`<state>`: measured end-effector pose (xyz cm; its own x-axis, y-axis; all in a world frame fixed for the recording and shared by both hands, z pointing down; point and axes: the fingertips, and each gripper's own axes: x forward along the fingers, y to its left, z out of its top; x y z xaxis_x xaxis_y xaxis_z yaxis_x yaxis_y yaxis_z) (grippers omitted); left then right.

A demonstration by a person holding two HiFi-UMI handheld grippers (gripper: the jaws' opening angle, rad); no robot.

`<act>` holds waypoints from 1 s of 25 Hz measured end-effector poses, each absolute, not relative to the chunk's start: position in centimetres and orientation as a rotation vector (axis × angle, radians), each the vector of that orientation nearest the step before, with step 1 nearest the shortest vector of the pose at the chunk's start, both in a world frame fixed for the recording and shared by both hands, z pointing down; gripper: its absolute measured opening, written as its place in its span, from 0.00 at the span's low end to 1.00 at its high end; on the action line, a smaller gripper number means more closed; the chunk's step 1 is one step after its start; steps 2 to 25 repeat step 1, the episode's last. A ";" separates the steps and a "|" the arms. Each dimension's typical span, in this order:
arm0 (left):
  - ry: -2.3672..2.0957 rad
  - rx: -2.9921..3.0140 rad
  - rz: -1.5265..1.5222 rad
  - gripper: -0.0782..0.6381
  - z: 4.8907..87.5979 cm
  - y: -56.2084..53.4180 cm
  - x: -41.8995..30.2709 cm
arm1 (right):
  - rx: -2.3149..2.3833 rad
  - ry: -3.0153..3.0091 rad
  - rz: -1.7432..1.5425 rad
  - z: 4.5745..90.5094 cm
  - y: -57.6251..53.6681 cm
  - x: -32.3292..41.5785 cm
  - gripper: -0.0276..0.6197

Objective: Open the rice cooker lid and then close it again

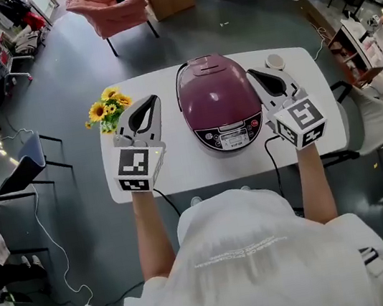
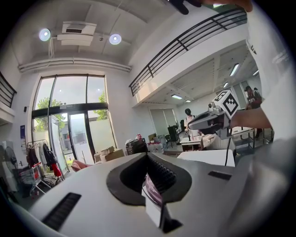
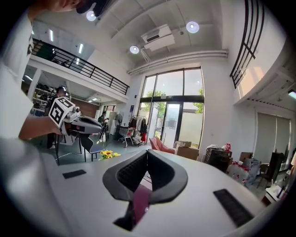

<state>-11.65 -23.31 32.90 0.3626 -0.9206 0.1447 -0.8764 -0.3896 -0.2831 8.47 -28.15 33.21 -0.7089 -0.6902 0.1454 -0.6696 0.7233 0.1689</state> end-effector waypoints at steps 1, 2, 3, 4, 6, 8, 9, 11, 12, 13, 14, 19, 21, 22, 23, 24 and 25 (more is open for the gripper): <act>1.640 -2.457 -0.423 0.13 32.9 -23.2 -11.8 | 1.091 -2.729 -0.154 33.1 -28.1 8.5 0.08; 1.640 -2.457 -0.423 0.13 32.9 -23.2 -11.8 | 1.091 -2.729 -0.154 33.1 -28.1 8.5 0.08; 1.640 -2.457 -0.423 0.13 32.9 -23.2 -11.8 | 1.091 -2.729 -0.154 33.1 -28.1 8.5 0.08; 1.640 -2.457 -0.423 0.13 32.9 -23.2 -11.8 | 1.091 -2.729 -0.154 33.1 -28.1 8.5 0.08; 1.640 -2.457 -0.423 0.13 32.9 -23.2 -11.8 | 1.091 -2.729 -0.154 33.1 -28.1 8.5 0.08; 1.640 -2.457 -0.423 0.13 32.9 -23.2 -11.8 | 1.091 -2.729 -0.154 33.1 -28.1 8.5 0.08; 1.640 -2.457 -0.423 0.13 32.9 -23.2 -11.8 | 1.091 -2.729 -0.154 33.1 -28.1 8.5 0.08; 1.640 -2.457 -0.423 0.13 32.9 -23.2 -11.8 | 1.091 -2.729 -0.154 33.1 -28.1 8.5 0.08; 1.640 -2.457 -0.423 0.13 32.9 -23.2 -11.8 | 1.091 -2.729 -0.154 33.1 -28.1 8.5 0.08; 1.640 -2.457 -0.423 0.13 32.9 -23.2 -11.8 | 1.091 -2.729 -0.154 33.1 -28.1 8.5 0.08; 1.640 -2.457 -0.423 0.13 32.9 -23.2 -11.8 | 1.091 -2.729 -0.154 33.1 -28.1 8.5 0.08; 1.640 -2.457 -0.423 0.13 32.9 -23.2 -11.8 | 1.091 -2.729 -0.154 33.1 -28.1 8.5 0.08; 1.640 -2.457 -0.423 0.13 32.9 -23.2 -11.8 | 1.091 -2.729 -0.154 33.1 -28.1 8.5 0.08; 1.640 -2.457 -0.423 0.13 32.9 -23.2 -11.8 | 1.091 -2.729 -0.154 33.1 -28.1 8.5 0.08; 1.640 -2.457 -0.423 0.13 32.9 -23.2 -11.8 | 1.091 -2.729 -0.154 33.1 -28.1 8.5 0.08; 1.640 -2.457 -0.423 0.13 32.9 -23.2 -11.8 | 1.091 -2.729 -0.154 33.1 -28.1 8.5 0.08; 1.640 -2.457 -0.423 0.13 32.9 -23.2 -11.8 | 1.091 -2.729 -0.154 33.1 -28.1 8.5 0.08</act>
